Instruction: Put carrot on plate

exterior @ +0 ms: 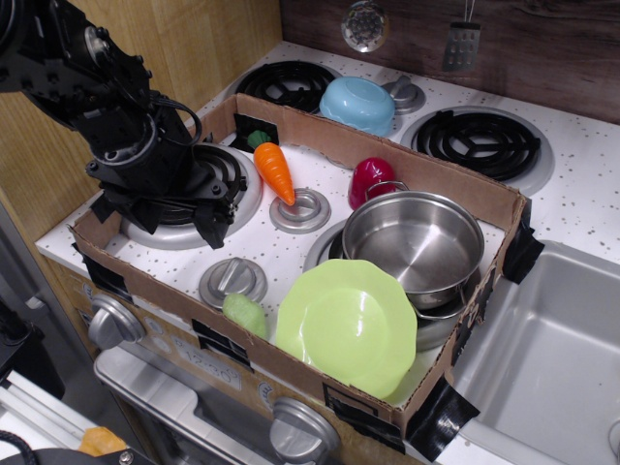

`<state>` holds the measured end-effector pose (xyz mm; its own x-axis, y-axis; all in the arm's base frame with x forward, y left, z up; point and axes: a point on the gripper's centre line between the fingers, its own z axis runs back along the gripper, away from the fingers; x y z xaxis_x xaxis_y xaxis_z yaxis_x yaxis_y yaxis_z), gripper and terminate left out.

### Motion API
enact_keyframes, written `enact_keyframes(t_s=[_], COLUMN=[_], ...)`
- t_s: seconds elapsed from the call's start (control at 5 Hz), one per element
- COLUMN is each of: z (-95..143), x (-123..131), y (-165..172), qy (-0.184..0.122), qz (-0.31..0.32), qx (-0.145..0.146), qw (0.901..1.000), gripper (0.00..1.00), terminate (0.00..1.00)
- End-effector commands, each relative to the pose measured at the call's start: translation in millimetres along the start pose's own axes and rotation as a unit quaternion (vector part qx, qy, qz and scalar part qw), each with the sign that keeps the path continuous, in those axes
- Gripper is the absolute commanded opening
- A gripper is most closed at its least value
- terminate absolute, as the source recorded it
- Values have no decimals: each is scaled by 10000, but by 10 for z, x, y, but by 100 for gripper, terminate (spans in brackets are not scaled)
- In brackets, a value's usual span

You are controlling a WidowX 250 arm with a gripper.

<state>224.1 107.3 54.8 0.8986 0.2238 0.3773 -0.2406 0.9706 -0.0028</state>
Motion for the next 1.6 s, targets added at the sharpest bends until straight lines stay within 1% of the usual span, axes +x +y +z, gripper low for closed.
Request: enact_keyframes(t_s=[0.0, 0.2, 0.4, 0.6, 0.8, 1.0, 1.2, 1.4], z=[0, 14, 69, 79, -62, -356, -485, -537], x=[0, 250, 521, 755, 932, 1201, 1332, 1393], y=[0, -37, -36, -39, -23, 62, 57, 34], qy=[0, 340, 282, 229, 230, 250, 297, 390], qz=[0, 306, 397, 626, 838, 920, 920, 911], qx=[0, -7, 258, 387, 631, 657, 519, 482], qw=[10000, 9990, 9985, 9970, 9942, 9933, 9940, 9939], gripper=[100, 100, 100, 100, 100, 100, 100, 100], terminate=[0, 0, 0, 0, 0, 0, 0, 0])
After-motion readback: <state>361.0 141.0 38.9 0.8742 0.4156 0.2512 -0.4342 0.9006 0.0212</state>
